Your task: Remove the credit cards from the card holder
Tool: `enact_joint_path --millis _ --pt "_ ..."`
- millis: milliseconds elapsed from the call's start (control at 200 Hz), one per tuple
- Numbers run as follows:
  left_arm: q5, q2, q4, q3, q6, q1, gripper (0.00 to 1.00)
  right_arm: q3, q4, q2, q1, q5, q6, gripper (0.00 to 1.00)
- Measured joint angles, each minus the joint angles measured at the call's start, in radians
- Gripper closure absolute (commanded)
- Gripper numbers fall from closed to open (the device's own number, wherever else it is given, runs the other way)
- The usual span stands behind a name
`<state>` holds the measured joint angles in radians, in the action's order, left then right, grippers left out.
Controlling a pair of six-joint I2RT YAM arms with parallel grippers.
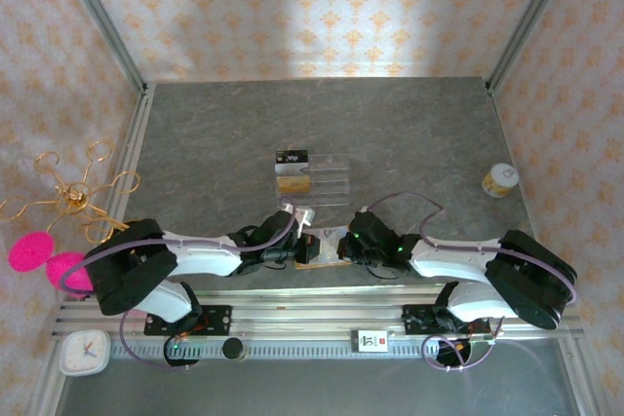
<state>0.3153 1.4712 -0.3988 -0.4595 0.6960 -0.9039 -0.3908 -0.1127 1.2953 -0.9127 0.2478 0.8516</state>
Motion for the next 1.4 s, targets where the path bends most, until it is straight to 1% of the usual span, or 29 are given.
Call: enact_joint_path --millis 185,461,556,696,721,841,991,1096,1196,1352,1402 --pt "-0.007 0.061 0.020 -0.024 -0.010 0.001 1.00 0.000 0.000 0.000 0.000 0.003 -0.015 1.00" --pt "-0.010 0.027 0.026 -0.003 -0.010 0.003 1.00 0.000 0.000 -0.001 0.008 0.011 -0.034 1.00" --pt "-0.009 0.027 0.029 -0.002 -0.010 0.003 1.00 0.000 0.000 -0.001 0.011 0.014 -0.037 0.91" --pt "-0.008 0.040 0.017 -0.003 -0.010 0.003 1.00 -0.001 -0.011 -0.005 0.016 0.025 -0.041 0.70" --pt "-0.008 0.042 0.015 -0.003 -0.010 0.003 1.00 -0.001 -0.015 -0.006 0.017 0.029 -0.040 0.67" --pt "-0.007 0.052 0.001 -0.004 -0.010 0.008 1.00 -0.001 -0.023 -0.016 0.024 0.036 -0.041 0.65" --pt "-0.006 0.058 -0.010 -0.004 -0.010 0.008 1.00 -0.001 -0.035 -0.005 0.029 0.046 -0.041 0.65" --pt "-0.003 0.066 -0.023 -0.005 -0.010 0.008 1.00 -0.004 -0.066 0.019 0.031 0.063 -0.041 0.68" --pt "0.001 0.074 -0.033 -0.007 -0.010 0.009 1.00 -0.004 -0.089 0.039 0.032 0.071 -0.040 0.81" --pt "0.014 0.075 -0.034 -0.009 -0.010 0.017 1.00 -0.004 -0.077 0.032 0.033 0.059 -0.022 0.92" --pt "0.020 0.075 -0.035 -0.008 -0.010 0.021 1.00 -0.004 -0.065 0.010 0.033 0.047 -0.017 0.94"
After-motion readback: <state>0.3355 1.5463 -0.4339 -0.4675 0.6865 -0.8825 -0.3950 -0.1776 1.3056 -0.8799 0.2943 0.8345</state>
